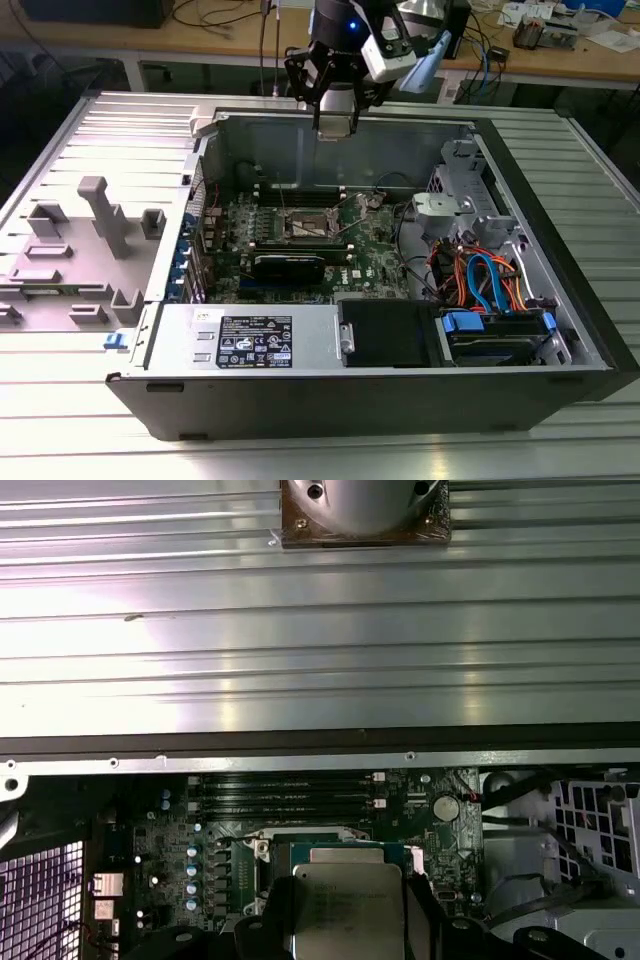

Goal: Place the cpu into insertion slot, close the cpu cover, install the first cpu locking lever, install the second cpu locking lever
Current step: 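Place the cpu into insertion slot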

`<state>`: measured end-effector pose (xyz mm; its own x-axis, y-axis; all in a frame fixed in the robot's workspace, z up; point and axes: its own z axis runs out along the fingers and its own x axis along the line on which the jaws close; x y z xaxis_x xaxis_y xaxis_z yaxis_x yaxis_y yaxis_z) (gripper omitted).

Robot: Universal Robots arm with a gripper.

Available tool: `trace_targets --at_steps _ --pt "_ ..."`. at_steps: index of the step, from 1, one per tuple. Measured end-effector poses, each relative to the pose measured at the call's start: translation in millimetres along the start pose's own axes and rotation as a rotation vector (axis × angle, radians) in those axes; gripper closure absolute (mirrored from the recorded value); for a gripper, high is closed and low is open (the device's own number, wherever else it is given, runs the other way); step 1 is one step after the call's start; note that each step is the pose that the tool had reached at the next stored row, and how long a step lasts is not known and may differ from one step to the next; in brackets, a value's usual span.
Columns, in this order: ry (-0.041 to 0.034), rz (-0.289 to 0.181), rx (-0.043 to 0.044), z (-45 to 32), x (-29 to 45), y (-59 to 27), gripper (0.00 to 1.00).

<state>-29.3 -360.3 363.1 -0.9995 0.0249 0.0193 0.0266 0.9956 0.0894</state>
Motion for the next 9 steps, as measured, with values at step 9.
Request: trace_targets --at_steps 9 --pt "-0.0082 0.091 -0.0015 2.0 -0.2 -1.1 0.46"
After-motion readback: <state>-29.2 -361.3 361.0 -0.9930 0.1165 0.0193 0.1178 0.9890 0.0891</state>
